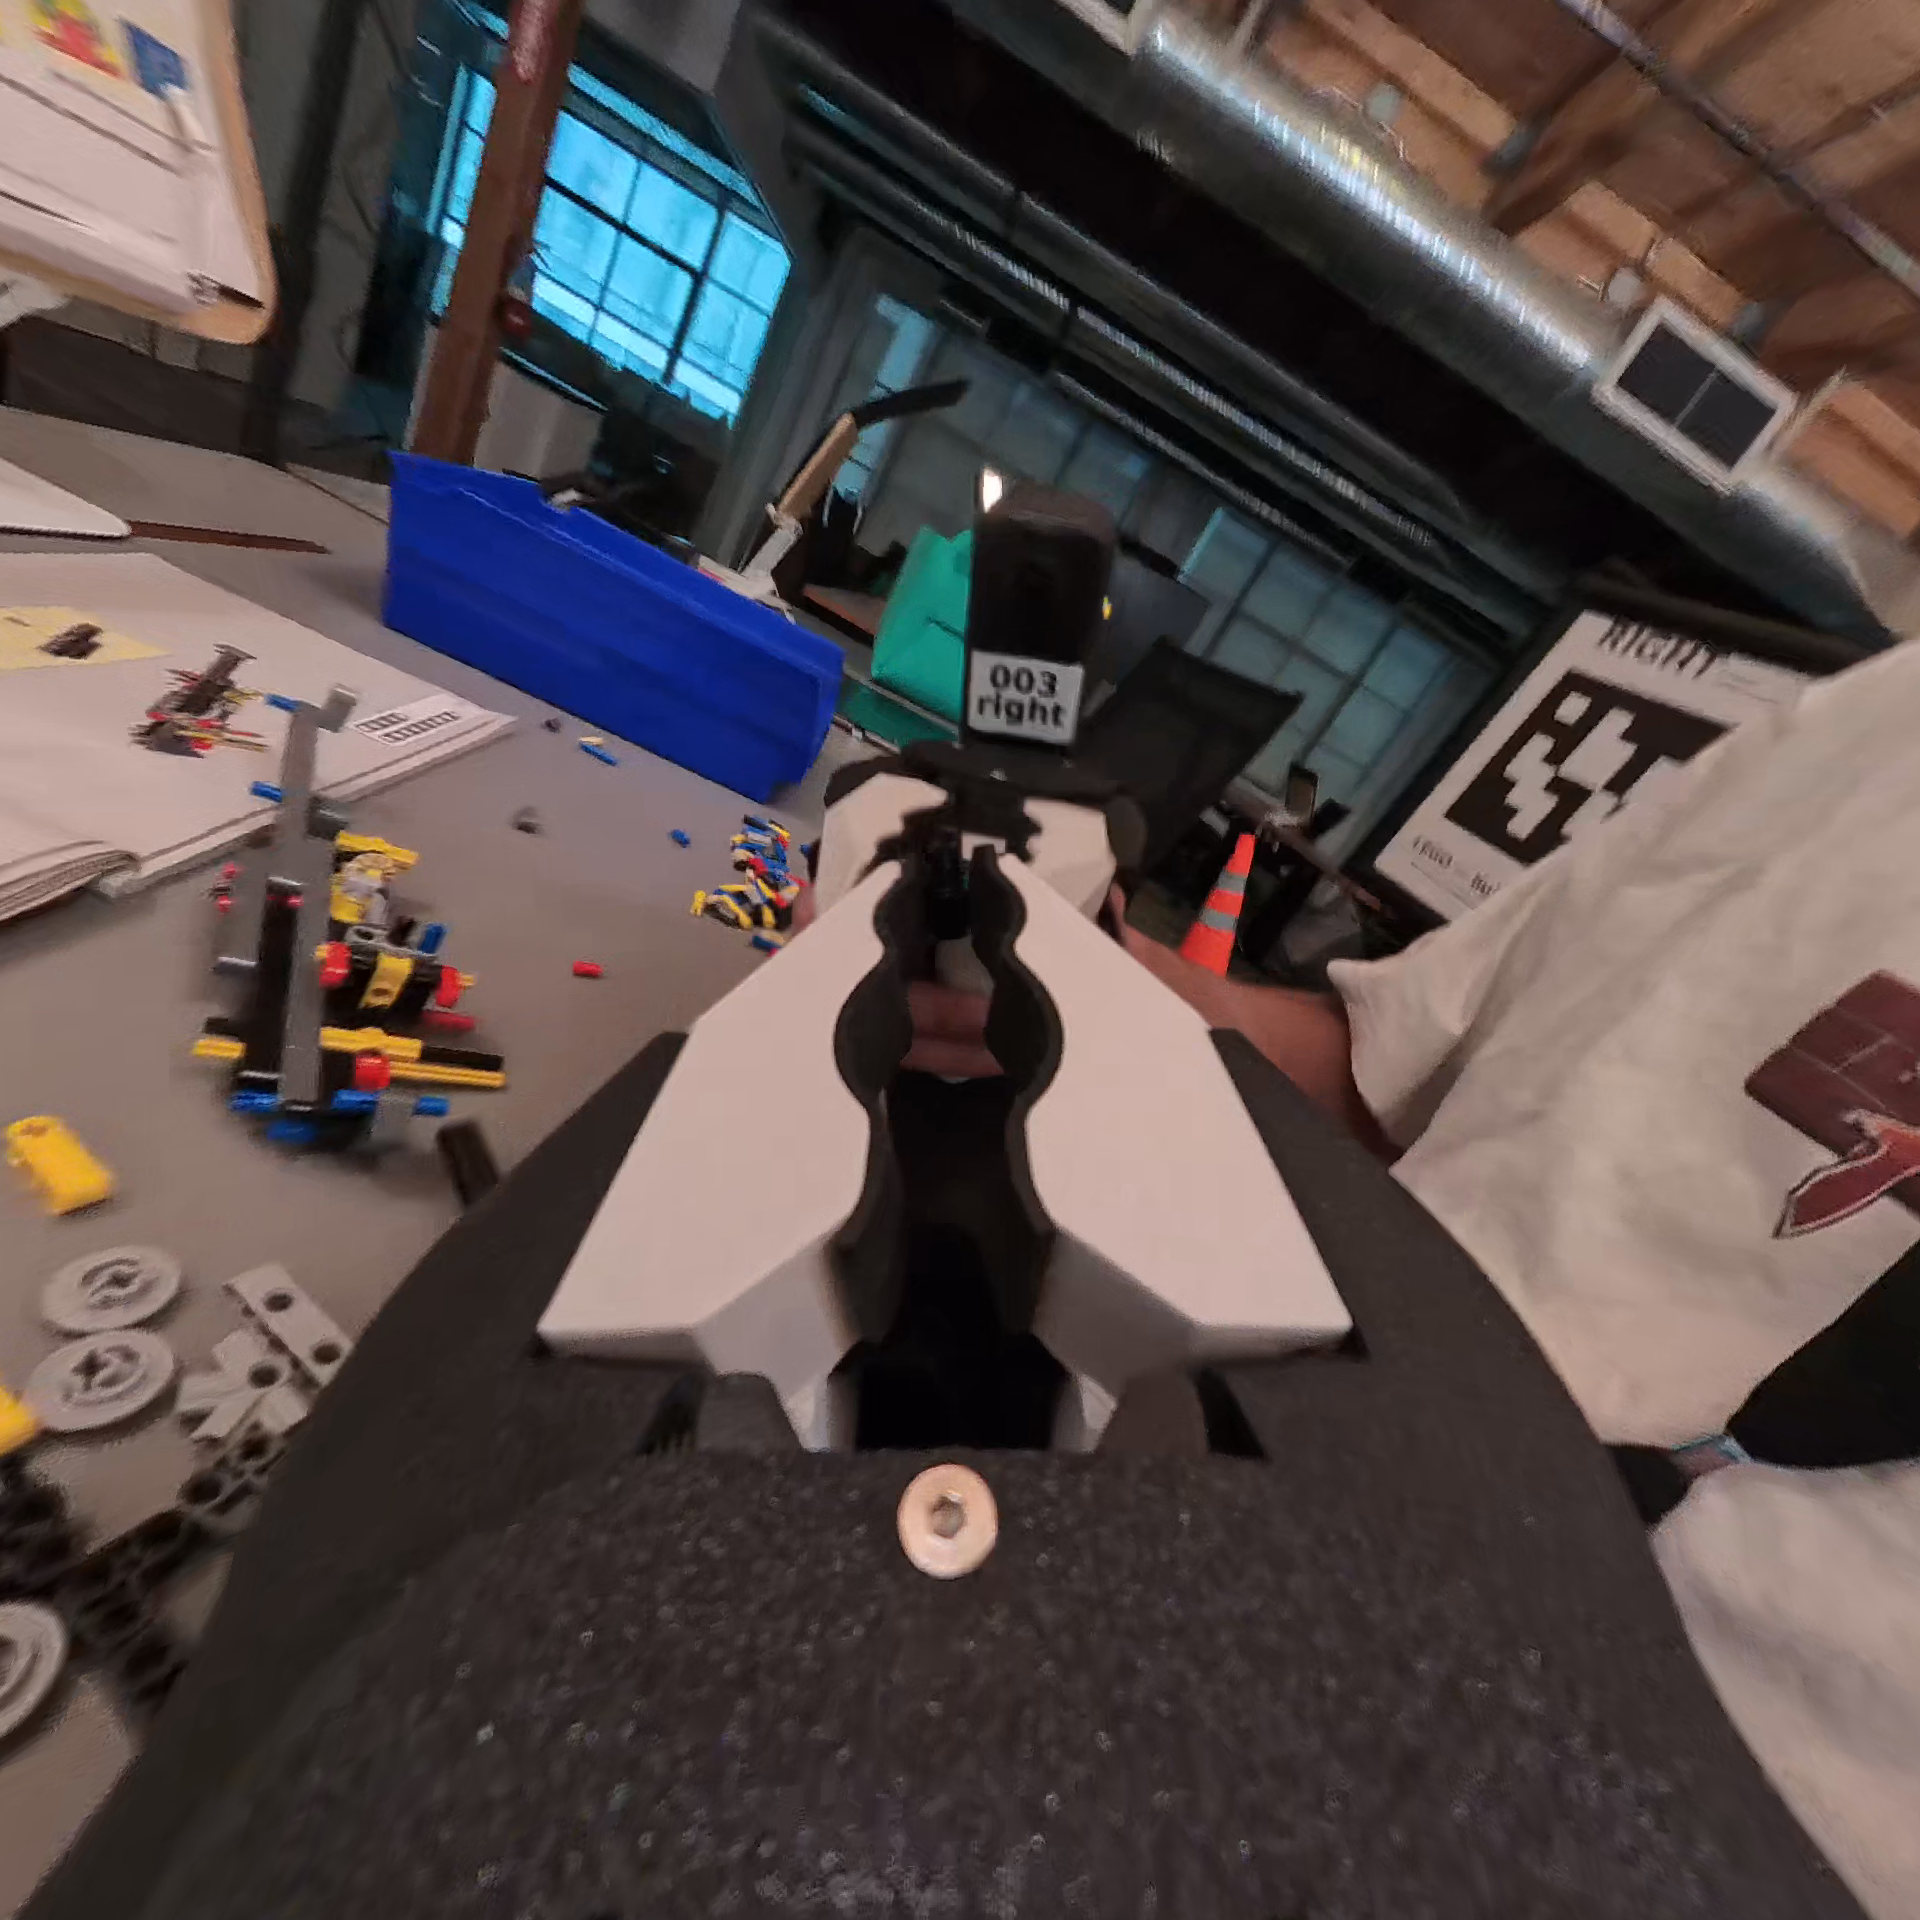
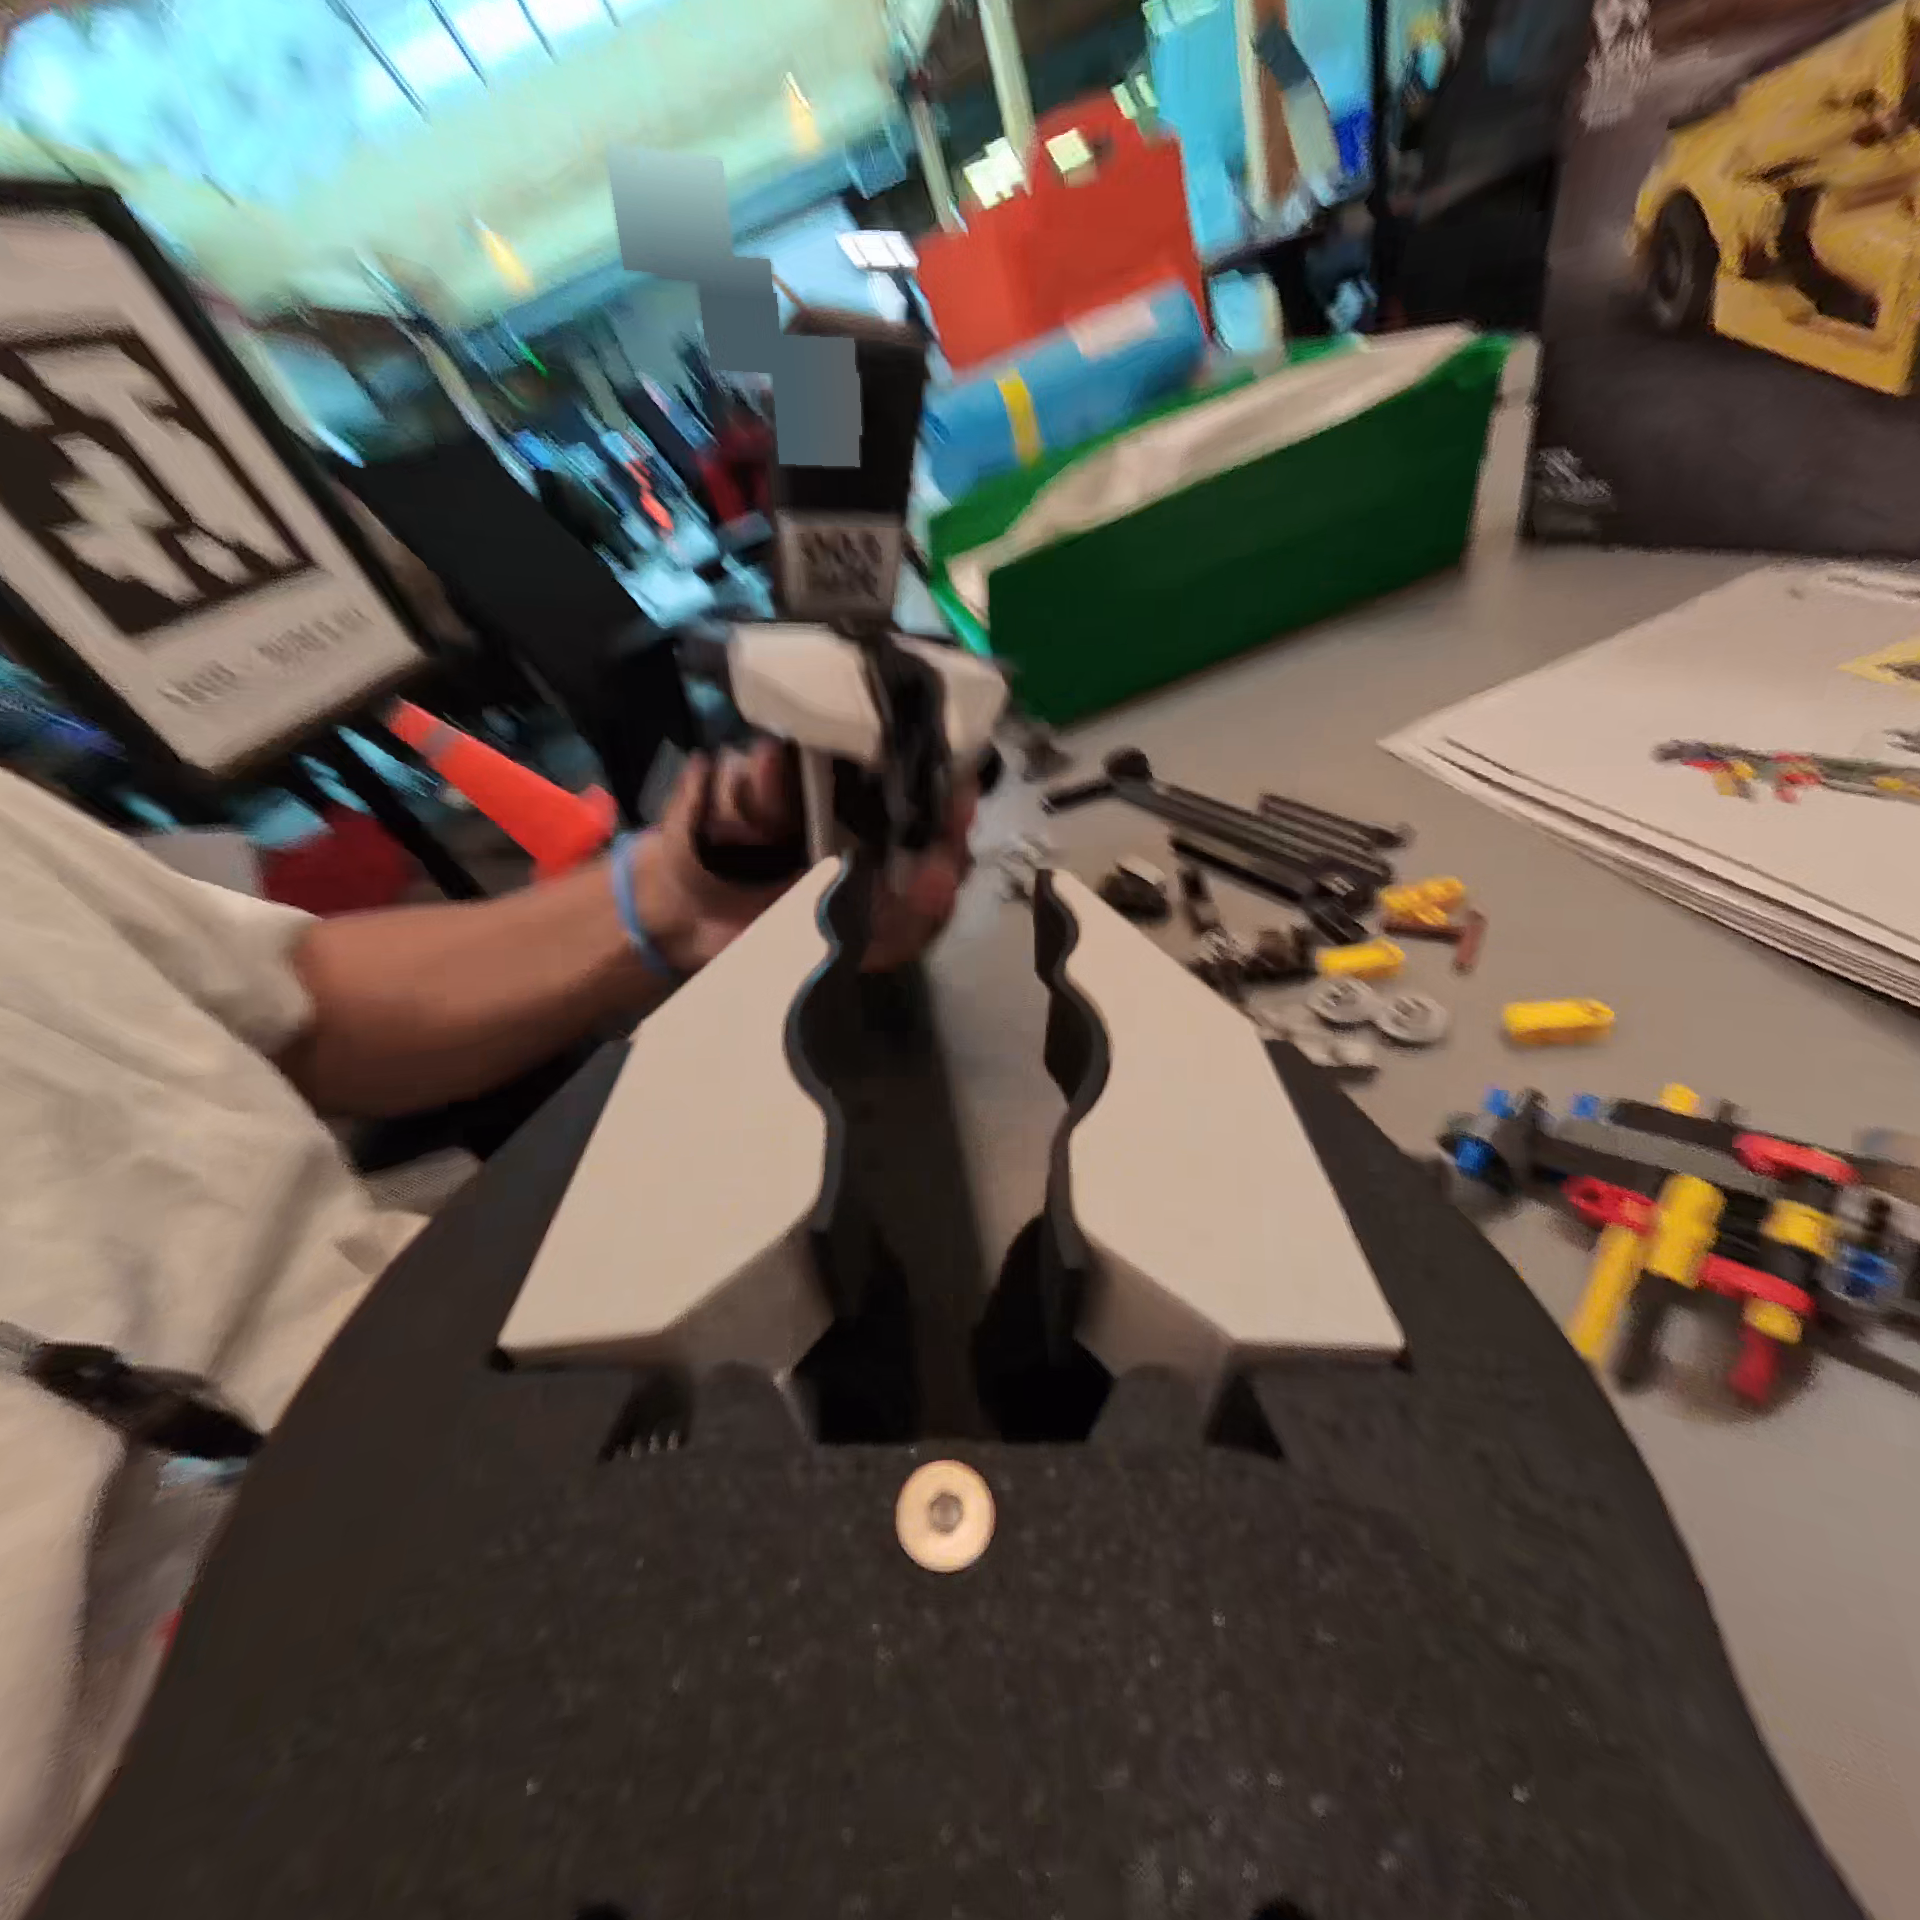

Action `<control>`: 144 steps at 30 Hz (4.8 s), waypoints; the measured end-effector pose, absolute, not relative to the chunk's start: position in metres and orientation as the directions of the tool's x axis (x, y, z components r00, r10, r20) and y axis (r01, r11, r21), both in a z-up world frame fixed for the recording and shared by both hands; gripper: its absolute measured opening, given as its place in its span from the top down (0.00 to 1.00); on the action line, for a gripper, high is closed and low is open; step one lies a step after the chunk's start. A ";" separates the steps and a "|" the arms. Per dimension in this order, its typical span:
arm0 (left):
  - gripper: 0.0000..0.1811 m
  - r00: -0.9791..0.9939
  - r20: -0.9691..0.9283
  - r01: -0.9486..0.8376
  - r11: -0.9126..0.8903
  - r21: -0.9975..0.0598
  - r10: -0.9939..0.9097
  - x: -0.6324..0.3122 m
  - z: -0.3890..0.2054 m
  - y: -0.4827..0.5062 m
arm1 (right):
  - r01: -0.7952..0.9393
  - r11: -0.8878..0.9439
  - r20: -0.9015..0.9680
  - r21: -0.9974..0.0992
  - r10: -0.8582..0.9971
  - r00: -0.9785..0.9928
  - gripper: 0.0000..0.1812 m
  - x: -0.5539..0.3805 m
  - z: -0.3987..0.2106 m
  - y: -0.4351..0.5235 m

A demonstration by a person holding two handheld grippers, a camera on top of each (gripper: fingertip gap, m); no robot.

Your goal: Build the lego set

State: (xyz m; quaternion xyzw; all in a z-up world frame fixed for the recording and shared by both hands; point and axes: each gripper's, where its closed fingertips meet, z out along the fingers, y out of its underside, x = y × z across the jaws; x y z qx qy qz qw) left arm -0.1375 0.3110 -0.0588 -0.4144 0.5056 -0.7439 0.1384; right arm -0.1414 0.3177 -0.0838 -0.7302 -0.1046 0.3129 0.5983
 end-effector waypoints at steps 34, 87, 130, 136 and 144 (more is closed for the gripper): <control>0.87 -0.296 -0.108 -0.649 0.282 -0.706 -0.949 -0.099 -0.203 0.341 | 0.412 -0.523 0.037 -0.746 0.585 0.811 0.96 -0.061 -0.210 0.258; 0.96 -0.820 0.027 -0.354 0.470 -0.808 -0.571 -0.069 -0.186 0.262 | 0.363 -0.454 0.114 -0.813 0.487 0.866 0.96 -0.057 -0.186 0.250; 0.96 -0.833 -0.066 -0.341 0.604 -0.721 -0.549 -0.069 -0.200 0.265 | 0.318 -0.599 0.077 -0.734 0.393 0.916 0.96 -0.061 -0.194 0.244; 0.96 -0.836 -0.063 -0.341 0.605 -0.720 -0.546 -0.069 -0.200 0.266 | 0.324 -0.612 0.071 -0.721 0.399 0.914 0.96 -0.062 -0.196 0.244; 0.95 -0.835 -0.067 -0.340 0.606 -0.719 -0.547 -0.065 -0.201 0.266 | 0.295 -0.633 0.054 -0.716 0.371 0.927 0.96 -0.061 -0.196 0.242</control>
